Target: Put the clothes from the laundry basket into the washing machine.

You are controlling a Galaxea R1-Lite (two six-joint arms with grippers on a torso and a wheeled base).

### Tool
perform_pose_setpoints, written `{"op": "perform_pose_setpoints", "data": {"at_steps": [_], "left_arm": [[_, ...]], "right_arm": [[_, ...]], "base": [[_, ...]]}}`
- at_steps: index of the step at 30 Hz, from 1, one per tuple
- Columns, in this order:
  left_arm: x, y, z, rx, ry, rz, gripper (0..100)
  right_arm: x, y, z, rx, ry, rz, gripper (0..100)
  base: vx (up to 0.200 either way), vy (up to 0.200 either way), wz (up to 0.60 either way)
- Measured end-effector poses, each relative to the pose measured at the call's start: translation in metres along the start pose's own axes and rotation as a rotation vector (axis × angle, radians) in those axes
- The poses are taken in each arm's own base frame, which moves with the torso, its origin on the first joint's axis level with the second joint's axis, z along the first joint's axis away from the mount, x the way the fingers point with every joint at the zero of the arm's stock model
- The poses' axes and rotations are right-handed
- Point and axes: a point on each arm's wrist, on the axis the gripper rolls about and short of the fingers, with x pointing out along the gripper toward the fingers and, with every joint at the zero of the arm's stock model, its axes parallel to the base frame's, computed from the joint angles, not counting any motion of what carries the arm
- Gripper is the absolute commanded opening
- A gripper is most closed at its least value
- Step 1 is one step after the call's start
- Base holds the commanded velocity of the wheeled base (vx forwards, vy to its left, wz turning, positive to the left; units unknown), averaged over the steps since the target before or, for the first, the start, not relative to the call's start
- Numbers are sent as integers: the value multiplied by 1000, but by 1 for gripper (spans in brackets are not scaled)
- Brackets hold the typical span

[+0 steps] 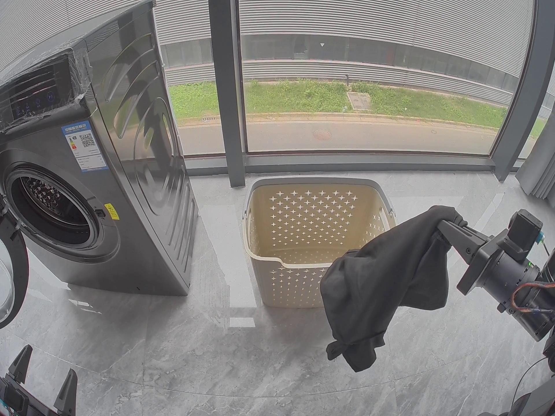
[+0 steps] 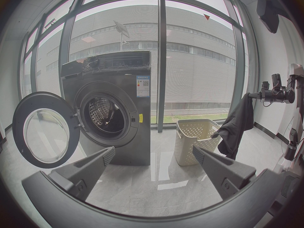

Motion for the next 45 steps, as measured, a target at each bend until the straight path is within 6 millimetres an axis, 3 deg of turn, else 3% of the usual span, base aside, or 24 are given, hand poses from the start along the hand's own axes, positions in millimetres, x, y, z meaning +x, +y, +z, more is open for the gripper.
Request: {"op": "perform_pose_setpoints", "data": {"at_steps": [9,30,45], "left_arm": [[0,0,0,0,0,0,100],[0,0,0,-1,-1,-3,100],[0,0,0,0,0,-5,100]], "right_arm": [[-1,0,1,3,-8,5,0],[0,1,1,2,-6,11,0],[1,1,2,4,-9,18,0]], "base": [[0,200,0],[-67,0,0],[0,200,0]]}}
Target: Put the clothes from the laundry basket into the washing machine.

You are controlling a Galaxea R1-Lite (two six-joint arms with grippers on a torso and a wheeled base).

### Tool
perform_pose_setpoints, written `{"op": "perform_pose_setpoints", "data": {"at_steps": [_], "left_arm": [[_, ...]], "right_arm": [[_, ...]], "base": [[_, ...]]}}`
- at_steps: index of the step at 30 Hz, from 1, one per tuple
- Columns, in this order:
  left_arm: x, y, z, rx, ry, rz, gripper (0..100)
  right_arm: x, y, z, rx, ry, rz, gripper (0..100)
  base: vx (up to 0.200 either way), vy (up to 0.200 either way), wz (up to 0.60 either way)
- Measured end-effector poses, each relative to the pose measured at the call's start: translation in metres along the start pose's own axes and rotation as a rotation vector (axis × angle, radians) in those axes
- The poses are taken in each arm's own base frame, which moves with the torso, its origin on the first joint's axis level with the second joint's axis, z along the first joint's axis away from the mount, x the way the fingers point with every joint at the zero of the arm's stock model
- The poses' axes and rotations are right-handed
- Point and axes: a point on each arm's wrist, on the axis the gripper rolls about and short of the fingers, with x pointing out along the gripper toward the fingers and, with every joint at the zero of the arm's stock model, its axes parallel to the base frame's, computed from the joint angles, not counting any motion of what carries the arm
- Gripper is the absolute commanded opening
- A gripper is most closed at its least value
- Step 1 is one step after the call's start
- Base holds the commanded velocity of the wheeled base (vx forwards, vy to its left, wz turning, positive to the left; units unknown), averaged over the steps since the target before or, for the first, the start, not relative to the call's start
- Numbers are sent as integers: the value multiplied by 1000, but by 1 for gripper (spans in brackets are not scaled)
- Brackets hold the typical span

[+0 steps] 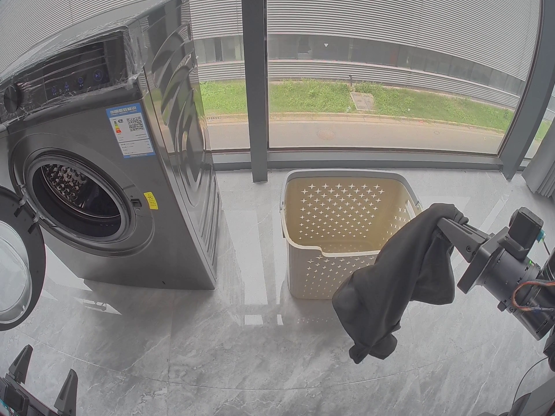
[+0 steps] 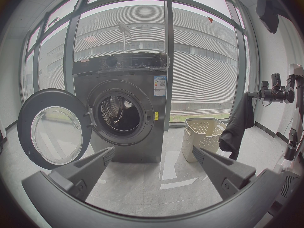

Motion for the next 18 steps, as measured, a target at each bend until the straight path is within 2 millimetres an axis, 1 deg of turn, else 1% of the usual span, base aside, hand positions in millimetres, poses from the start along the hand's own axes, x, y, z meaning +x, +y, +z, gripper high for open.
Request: {"op": "perform_pose_setpoints", "data": {"at_steps": [18], "left_arm": [[0,0,0,0,1,0,100]], "right_arm": [[0,3,-2,2,10,40,0]], "base": [[0,200,0]]}}
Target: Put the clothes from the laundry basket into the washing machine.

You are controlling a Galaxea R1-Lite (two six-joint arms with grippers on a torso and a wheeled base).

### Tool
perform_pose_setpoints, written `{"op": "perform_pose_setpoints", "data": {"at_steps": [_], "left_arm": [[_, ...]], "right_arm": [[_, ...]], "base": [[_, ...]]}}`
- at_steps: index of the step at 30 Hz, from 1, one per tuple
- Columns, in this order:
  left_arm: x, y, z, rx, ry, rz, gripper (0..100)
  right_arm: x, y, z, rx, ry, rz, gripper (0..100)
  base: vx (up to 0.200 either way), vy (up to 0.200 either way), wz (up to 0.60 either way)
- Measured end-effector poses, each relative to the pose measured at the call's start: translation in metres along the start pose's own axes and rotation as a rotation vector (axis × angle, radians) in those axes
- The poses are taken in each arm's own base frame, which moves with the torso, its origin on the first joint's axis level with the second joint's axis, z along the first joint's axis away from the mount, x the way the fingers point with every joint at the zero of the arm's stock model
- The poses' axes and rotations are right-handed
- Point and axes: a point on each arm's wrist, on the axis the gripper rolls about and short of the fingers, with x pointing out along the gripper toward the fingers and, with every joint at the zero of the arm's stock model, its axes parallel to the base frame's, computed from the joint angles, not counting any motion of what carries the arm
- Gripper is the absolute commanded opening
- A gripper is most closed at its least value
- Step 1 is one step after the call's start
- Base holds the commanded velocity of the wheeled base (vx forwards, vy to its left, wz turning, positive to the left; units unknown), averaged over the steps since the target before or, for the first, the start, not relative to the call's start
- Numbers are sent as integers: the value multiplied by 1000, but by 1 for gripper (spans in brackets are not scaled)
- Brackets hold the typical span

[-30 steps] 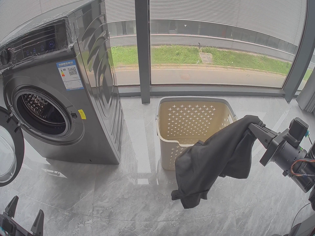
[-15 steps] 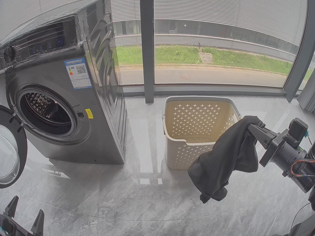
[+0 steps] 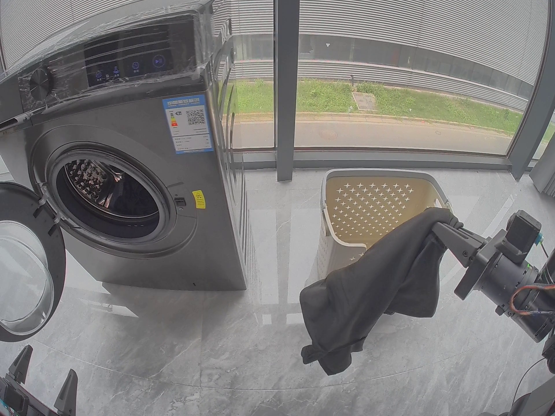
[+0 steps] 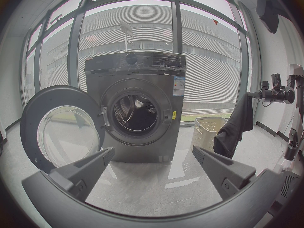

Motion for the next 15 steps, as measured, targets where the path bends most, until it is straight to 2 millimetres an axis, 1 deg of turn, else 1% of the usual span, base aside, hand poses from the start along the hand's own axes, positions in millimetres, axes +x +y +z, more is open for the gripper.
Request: {"op": "perform_pose_setpoints", "data": {"at_steps": [9,12,15], "left_arm": [[0,0,0,0,-1,0,100],[0,0,0,0,0,0,100],[0,0,0,0,0,0,100]], "right_arm": [[1,4,-3,9,16,35,0],[2,4,-5,9,23,33,0],[3,3,-6,7,32,18,0]], "base": [[0,200,0],[0,0,0],[-200,0,0]]}}
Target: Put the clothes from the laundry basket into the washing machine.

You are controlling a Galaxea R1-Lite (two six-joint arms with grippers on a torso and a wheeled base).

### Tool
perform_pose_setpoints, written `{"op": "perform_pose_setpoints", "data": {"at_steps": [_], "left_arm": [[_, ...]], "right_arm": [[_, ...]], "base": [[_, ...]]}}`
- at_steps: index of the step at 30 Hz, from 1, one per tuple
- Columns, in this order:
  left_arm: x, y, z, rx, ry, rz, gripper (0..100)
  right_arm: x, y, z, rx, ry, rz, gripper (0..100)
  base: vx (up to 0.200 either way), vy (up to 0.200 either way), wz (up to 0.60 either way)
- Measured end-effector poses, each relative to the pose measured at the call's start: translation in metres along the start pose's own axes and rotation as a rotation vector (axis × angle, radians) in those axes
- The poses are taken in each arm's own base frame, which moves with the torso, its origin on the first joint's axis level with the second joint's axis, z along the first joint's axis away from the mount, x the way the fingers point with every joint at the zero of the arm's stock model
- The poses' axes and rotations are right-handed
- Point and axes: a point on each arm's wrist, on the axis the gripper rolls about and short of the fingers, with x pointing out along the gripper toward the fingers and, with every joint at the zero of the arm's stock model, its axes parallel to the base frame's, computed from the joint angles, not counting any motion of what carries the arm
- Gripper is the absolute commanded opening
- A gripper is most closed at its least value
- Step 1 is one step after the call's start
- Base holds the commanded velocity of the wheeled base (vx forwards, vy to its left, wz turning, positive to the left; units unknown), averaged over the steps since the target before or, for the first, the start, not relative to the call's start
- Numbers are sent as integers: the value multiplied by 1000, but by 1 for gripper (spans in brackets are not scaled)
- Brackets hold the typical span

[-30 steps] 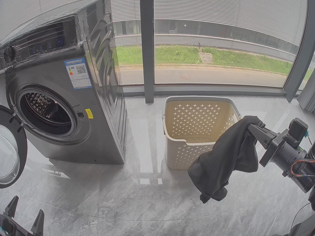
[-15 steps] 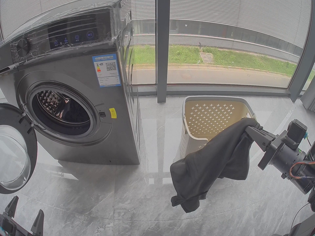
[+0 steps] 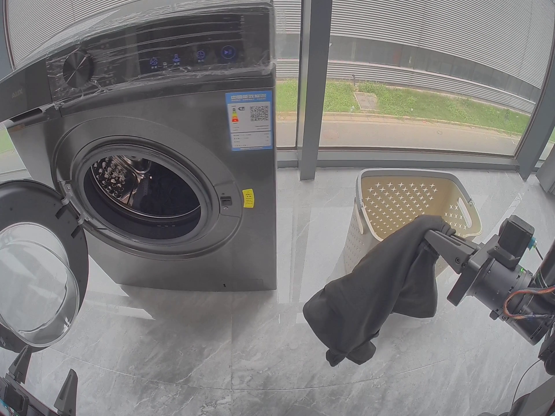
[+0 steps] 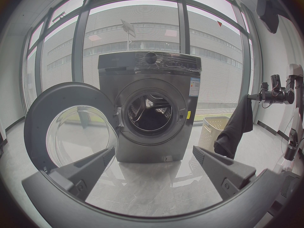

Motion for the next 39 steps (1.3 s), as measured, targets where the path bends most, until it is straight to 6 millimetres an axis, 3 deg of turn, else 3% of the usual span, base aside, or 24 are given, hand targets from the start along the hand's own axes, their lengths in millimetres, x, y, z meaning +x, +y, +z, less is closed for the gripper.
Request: {"op": "perform_pose_setpoints", "data": {"at_steps": [9,15,39], "left_arm": [[0,0,0,0,0,0,100],[0,0,0,0,0,0,100],[0,0,0,0,0,-1,100]], "right_arm": [[2,-1,-3,-1,14,-5,0],[2,-1,-4,-2,21,-9,0],[0,-1,-12,5,59,-1,0]], "base": [[-200,0,0],[0,0,0],[0,200,0]]}}
